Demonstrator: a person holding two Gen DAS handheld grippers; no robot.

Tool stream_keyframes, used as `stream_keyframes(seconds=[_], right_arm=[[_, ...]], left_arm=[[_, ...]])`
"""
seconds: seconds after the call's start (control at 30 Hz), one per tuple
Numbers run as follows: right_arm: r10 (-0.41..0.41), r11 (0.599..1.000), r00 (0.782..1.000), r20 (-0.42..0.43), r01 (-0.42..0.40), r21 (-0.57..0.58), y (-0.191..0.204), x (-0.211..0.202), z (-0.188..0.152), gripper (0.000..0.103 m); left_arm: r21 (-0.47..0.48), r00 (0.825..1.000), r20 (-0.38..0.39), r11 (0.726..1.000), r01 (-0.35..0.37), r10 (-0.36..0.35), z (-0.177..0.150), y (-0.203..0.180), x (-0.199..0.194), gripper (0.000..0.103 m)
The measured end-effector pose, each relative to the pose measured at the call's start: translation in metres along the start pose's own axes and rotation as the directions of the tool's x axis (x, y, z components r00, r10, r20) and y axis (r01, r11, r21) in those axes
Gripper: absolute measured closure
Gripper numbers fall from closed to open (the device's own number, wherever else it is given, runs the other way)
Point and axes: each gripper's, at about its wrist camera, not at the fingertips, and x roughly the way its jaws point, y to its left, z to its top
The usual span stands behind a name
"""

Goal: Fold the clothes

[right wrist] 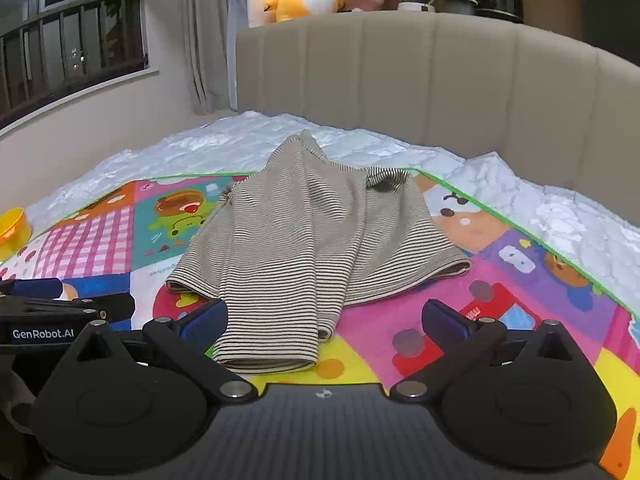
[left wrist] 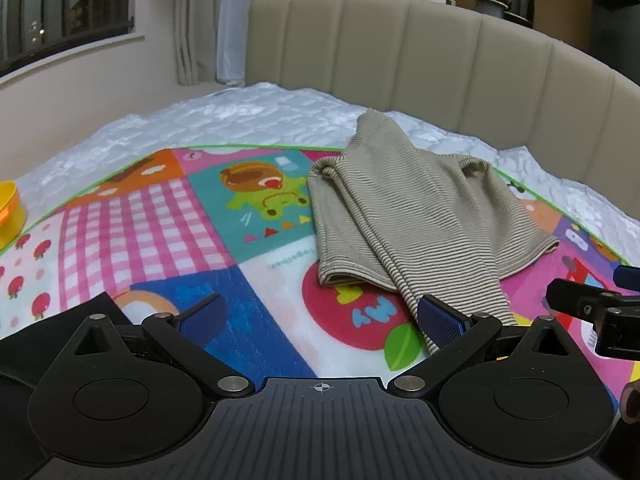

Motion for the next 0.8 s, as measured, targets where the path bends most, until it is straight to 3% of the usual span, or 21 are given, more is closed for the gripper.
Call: stream_keyframes(seconds=[0.3, 0.8], right_arm=[[-0.032, 0.998, 0.999, -0.01, 0.032, -0.045, 0.0006, 0.0039, 0.0002, 0.0], [-0.016, 0.999, 1.0, -0.008, 0.015, -0.038, 0.0007, 0.0048, -0.0021, 0.0]], left_arm=[[0.025, 1.0, 0.006, 1.0, -0.011, 0.011, 0.0002, -0.0019, 0.0014, 0.0], [0.017, 1.0, 0.002, 1.0, -0.009, 0.009, -0.0033, 0.0002, 0.0052, 0.0]])
